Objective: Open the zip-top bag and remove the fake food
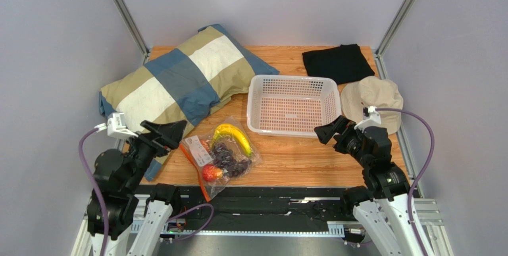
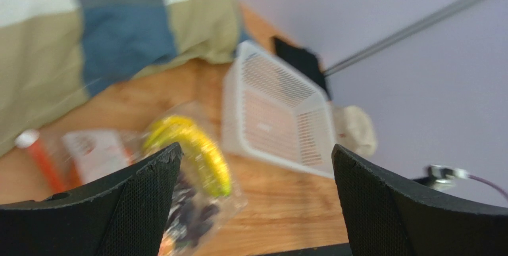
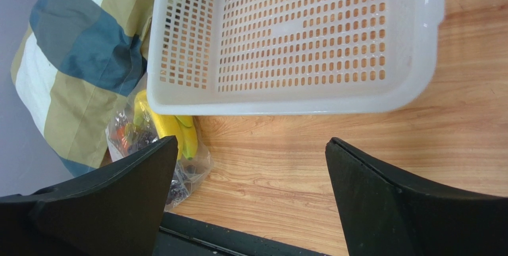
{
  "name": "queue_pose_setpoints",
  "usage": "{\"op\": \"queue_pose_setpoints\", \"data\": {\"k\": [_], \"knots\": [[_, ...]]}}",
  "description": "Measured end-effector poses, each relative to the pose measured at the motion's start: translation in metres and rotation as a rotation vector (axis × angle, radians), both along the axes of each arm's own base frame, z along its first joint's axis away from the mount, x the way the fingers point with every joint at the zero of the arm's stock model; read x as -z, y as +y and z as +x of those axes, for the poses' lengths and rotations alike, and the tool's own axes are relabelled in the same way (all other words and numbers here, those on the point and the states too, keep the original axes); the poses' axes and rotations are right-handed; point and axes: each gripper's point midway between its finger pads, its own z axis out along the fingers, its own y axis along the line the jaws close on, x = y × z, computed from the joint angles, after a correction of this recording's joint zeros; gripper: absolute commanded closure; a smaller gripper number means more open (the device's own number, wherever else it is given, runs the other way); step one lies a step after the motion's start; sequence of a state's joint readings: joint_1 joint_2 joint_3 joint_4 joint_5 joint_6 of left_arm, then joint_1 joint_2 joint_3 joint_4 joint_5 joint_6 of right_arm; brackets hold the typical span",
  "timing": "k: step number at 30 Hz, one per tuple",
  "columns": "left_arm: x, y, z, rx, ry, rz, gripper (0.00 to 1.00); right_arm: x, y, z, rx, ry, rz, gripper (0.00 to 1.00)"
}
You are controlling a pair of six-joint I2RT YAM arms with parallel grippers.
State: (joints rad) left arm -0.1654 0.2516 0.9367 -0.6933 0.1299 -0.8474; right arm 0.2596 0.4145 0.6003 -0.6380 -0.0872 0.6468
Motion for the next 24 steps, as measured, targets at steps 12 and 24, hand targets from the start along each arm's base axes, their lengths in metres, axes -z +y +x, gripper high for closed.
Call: {"op": "queue_pose_setpoints", "data": {"k": [12,24], "knots": [[0.123,0.068,-0.033,-0.326,0.589,0.237,0.04,-0.054,0.187,-0.028,-0.619,-0.105,-0.327,0.0],[0.014,0.126,-0.105,-0.608,0.138,0.084,0.06,0.049,0.39,-0.063,-0.802,-0.21,-0.823,0.0]]}}
